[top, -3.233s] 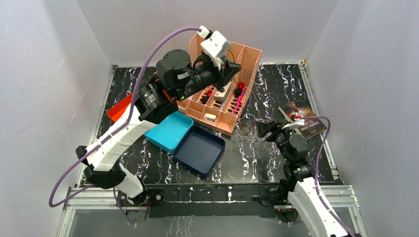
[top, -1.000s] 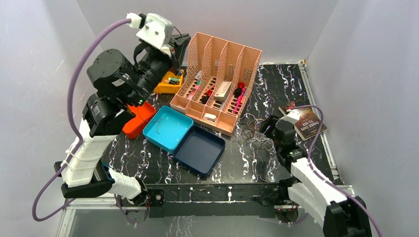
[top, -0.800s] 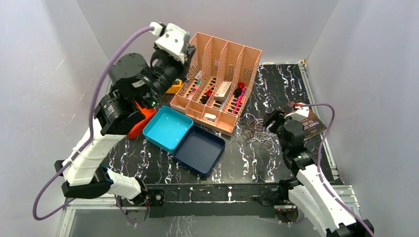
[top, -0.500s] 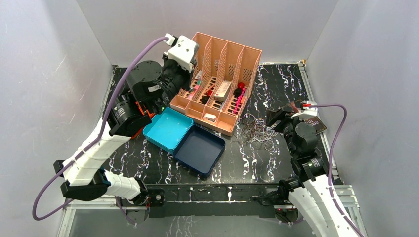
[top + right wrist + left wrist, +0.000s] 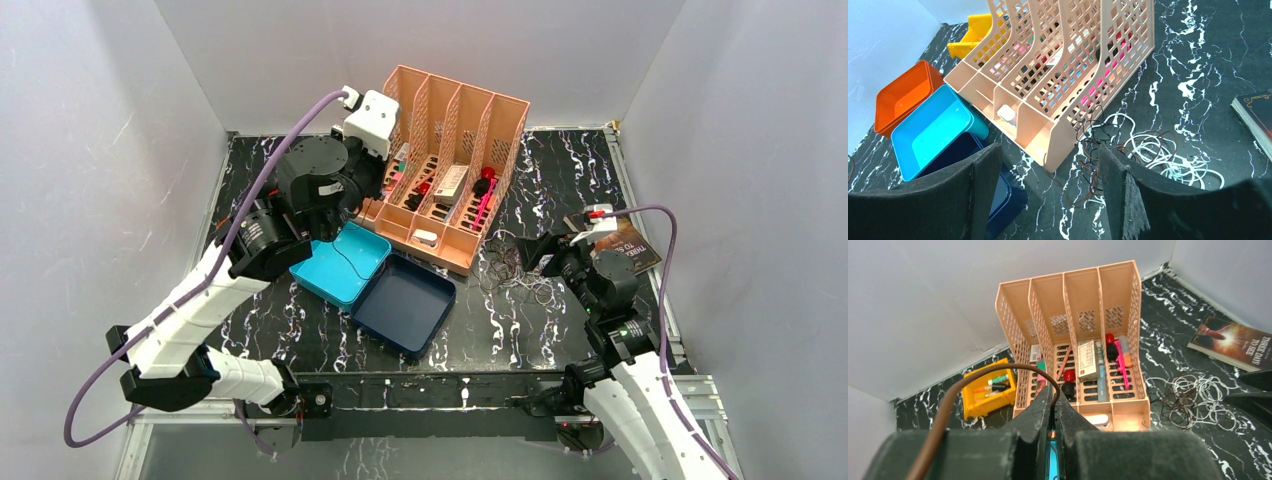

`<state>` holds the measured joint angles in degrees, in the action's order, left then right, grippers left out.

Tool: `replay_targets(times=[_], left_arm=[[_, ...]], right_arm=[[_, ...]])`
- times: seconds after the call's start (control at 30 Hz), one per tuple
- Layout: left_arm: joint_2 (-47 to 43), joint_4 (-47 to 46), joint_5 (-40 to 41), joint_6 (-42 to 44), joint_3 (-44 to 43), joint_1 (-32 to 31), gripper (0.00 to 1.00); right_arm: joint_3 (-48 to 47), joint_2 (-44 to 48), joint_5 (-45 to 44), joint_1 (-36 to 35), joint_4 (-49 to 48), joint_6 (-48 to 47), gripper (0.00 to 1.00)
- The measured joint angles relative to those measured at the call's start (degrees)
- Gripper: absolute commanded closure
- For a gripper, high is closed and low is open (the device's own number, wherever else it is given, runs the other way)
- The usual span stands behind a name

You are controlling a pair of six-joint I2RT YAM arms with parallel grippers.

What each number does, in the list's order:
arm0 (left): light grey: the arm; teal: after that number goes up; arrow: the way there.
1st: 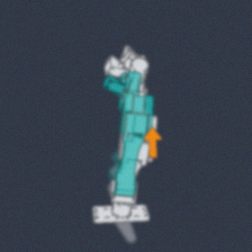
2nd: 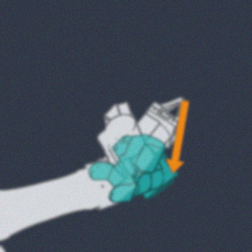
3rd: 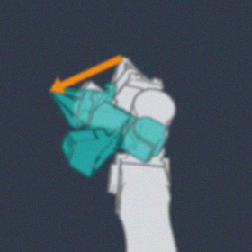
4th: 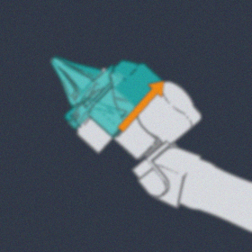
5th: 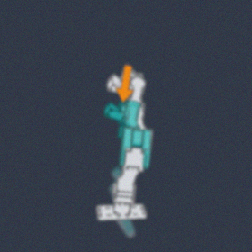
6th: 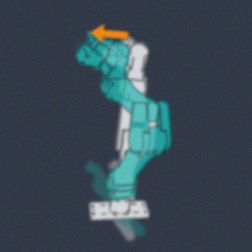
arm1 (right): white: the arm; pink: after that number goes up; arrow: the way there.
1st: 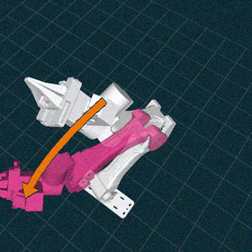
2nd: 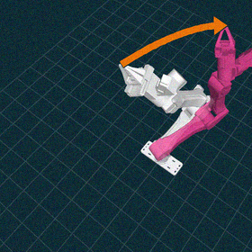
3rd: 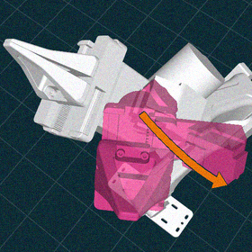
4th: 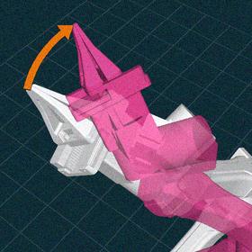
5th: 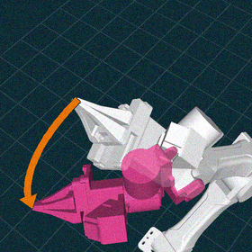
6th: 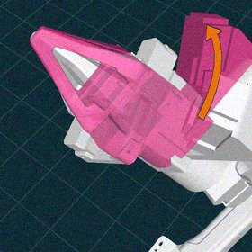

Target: Untangle the cables

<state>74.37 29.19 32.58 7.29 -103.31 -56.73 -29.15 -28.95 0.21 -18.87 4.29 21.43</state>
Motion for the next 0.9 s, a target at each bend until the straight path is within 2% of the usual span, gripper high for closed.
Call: replay_targets(times=[0.33, 0.57, 0.73, 0.9], left_arm=[[1.7, 4.7, 5.4, -2.4, 0.2, 2.4, 1.00], [1.2, 6.7, 4.8, -4.6, 1.7, 14.9, 1.00], [1.8, 10.8, 5.0, -5.9, 1.6, 21.5, 1.00], [5.0, 11.2, 5.0, -7.9, 1.3, 32.7, 1.00]], right_arm=[[0.0, -1.6, 1.1, 0.0, -0.2, 0.0, 0.21], [0.0, -3.3, 0.7, 0.0, 0.1, -0.2, 0.21], [0.0, -3.3, 0.1, 0.0, 0.4, -0.2, 0.21], [-0.4, -4.9, 0.0, 0.0, 0.9, -1.6, 0.21]])
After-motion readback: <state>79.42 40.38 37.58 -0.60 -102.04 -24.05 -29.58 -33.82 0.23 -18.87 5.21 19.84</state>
